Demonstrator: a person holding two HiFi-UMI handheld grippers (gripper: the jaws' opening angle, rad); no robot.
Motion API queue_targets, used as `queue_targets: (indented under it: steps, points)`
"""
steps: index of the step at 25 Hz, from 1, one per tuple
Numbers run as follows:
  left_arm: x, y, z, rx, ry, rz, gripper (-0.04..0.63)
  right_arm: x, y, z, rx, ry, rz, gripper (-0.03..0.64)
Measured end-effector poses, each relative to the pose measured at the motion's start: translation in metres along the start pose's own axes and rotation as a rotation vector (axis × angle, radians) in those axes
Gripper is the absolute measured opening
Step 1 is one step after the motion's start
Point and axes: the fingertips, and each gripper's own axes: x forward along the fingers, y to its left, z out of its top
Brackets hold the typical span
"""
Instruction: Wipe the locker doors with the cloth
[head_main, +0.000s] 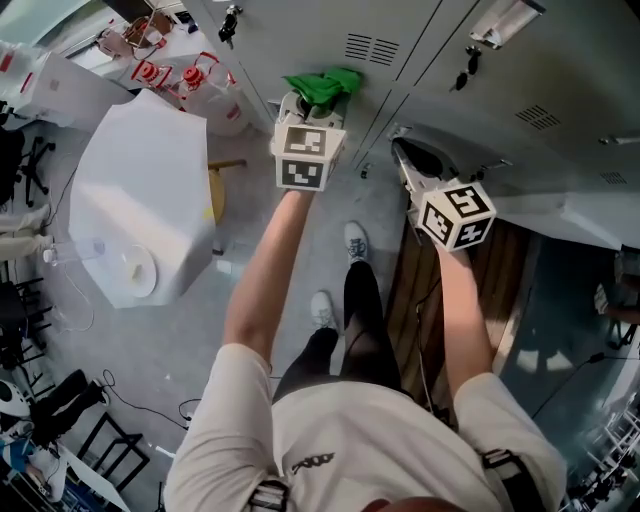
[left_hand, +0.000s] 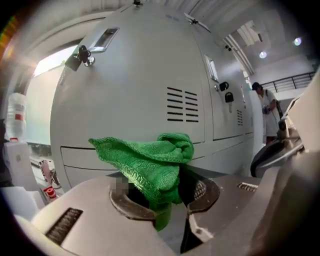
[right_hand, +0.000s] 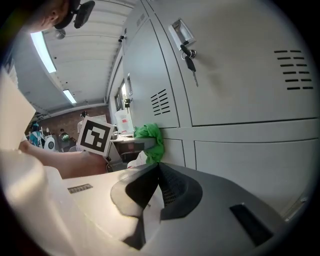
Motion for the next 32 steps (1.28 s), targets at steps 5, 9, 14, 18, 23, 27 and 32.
queue_targets:
  steps: [5, 9, 14, 18, 23, 27, 32]
  points:
    - [0.013, 0.009, -0.058, -0.018, 0.072, 0.027, 0.132, 0.019, -0.004, -0.028, -0.001, 0.019, 0.019, 0.008]
    - [0.021, 0.005, -0.096, -0.033, 0.104, 0.000, 0.132, 0.030, -0.011, -0.037, -0.012, 0.022, 0.007, 0.006]
    - [0.042, -0.003, -0.169, -0.076, 0.140, -0.009, 0.132, 0.047, -0.024, -0.073, -0.049, 0.033, 0.015, 0.008]
    - [0.059, -0.009, -0.239, -0.130, 0.198, -0.012, 0.132, 0.055, -0.036, -0.117, -0.063, 0.060, 0.009, 0.006]
    - [0.078, -0.005, -0.325, -0.181, 0.323, -0.010, 0.135, 0.068, -0.047, -0.163, -0.055, 0.081, 0.000, 0.006]
    - [0.083, 0.007, -0.373, -0.151, 0.426, 0.000, 0.138, 0.077, -0.052, -0.182, -0.051, 0.094, -0.002, 0.006]
    - [0.076, 0.023, -0.366, -0.147, 0.456, 0.014, 0.140, 0.074, -0.047, -0.174, -0.054, 0.104, 0.000, 0.008]
